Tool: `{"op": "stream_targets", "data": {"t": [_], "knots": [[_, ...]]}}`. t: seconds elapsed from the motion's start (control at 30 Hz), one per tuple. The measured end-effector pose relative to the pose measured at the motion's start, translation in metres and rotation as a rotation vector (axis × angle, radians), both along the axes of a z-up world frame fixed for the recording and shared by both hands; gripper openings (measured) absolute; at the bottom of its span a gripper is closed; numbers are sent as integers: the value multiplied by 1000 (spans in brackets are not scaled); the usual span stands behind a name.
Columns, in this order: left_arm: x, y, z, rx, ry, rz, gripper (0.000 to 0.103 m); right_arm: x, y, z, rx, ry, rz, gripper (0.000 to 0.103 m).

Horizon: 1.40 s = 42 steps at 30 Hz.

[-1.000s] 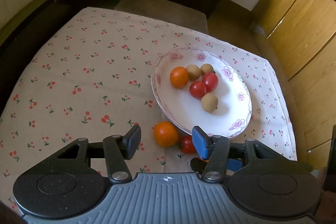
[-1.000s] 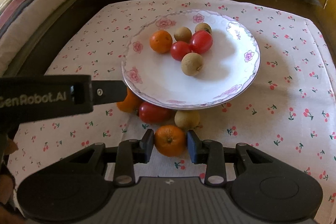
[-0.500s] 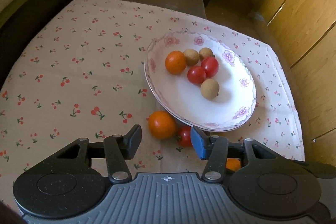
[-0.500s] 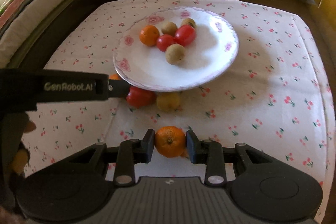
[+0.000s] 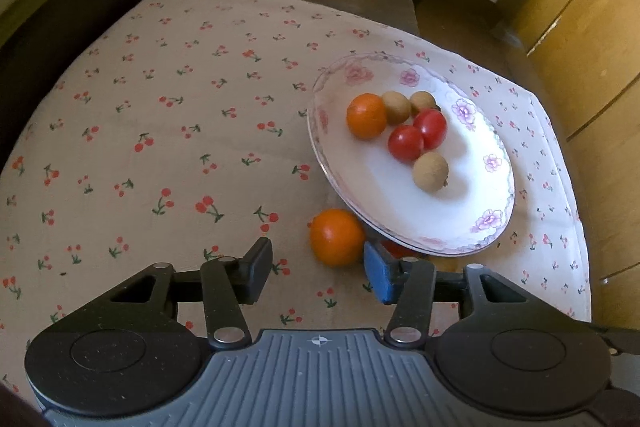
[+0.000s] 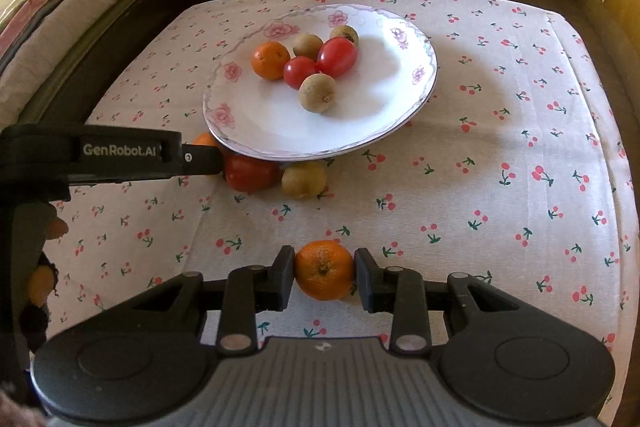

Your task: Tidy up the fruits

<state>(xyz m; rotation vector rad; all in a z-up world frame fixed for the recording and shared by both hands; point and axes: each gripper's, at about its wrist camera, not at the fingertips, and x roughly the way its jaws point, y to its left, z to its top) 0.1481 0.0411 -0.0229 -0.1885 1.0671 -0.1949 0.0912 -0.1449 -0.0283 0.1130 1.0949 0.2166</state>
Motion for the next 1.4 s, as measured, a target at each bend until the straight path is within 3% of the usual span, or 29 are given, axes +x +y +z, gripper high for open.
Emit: {"op": "stream_targets", "data": {"t": [0.33, 0.4, 0.57, 0.67, 0.83, 1.17, 1.4], "knots": [[-13, 22, 7, 38, -11, 26, 56, -3, 1, 3, 7, -6, 7, 34], [-17, 20, 14, 39, -48, -10, 58, -2, 0, 4, 10, -7, 5, 34], [-15, -4, 14, 132, -114, -161, 61, -5, -2, 7, 21, -14, 6, 34], [-7, -6, 4, 123, -96, -170, 61, -5, -3, 6, 23, -15, 10, 34], [5, -1, -2, 22, -74, -121, 61, -2, -1, 1, 22, -4, 14, 34], [3, -9, -12, 59, -133, -78, 55, -2, 7, -3, 19, -7, 31, 34], [-4, -7, -10, 44, -110, -84, 40, -6, 7, -2, -11, -14, 34, 34]]}}
